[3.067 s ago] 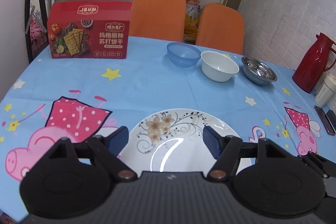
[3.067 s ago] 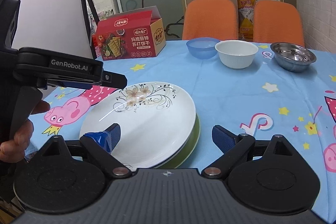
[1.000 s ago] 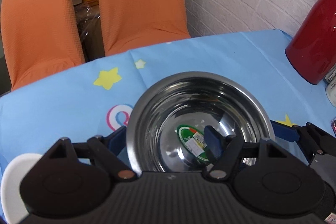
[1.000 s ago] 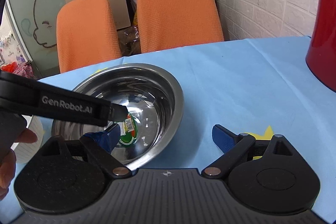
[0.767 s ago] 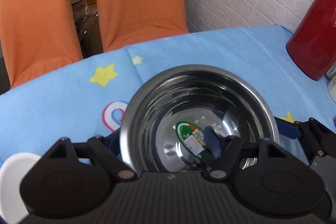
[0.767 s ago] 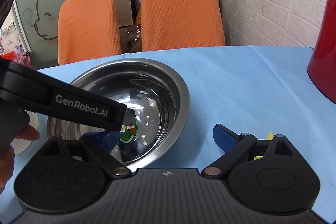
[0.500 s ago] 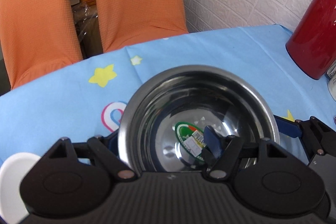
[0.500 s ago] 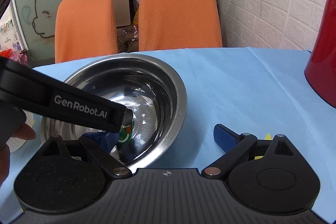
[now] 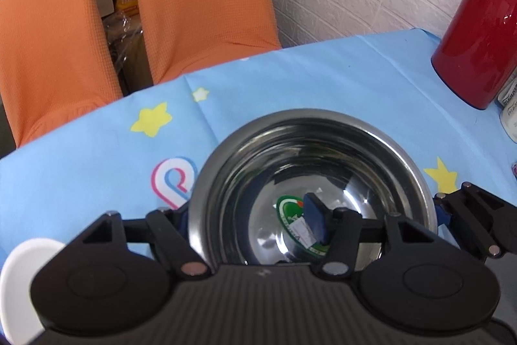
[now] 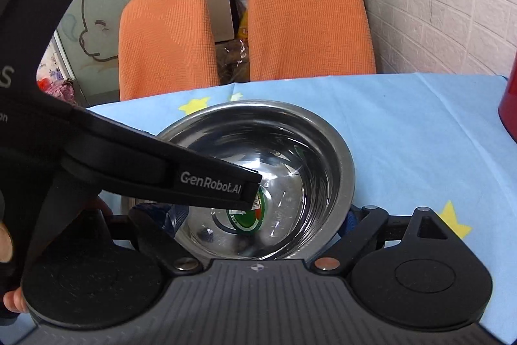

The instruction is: Organize plates and bowls

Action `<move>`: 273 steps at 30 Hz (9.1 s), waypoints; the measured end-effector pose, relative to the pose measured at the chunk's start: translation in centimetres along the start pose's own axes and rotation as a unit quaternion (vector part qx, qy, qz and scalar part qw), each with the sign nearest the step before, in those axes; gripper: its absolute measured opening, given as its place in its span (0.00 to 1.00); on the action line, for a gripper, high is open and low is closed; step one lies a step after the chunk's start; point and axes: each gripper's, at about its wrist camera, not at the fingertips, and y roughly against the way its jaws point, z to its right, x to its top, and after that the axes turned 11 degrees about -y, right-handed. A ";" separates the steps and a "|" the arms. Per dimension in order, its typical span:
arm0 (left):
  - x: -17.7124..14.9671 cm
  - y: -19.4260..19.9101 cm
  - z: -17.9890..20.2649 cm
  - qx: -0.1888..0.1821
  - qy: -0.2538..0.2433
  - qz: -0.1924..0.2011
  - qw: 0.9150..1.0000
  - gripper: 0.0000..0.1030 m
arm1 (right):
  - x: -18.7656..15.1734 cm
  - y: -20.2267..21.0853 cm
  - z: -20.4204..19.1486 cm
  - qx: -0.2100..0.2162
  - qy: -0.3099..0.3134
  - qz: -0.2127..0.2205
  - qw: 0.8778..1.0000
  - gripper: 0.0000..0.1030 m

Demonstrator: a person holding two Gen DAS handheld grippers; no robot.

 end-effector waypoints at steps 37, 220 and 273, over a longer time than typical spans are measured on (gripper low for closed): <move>-21.4 16.3 8.0 -0.014 -0.011 0.000 1.000 0.66 | -18.8 16.5 -7.0 0.042 -0.005 -0.020 0.999 0.78; -25.4 26.4 -0.4 0.064 0.005 0.104 0.993 0.82 | -16.8 22.5 -5.9 0.071 -0.006 0.009 0.997 0.76; -11.9 11.5 -20.0 0.075 0.098 0.076 0.989 0.50 | -1.8 -3.5 -22.6 0.128 0.230 0.003 0.965 0.74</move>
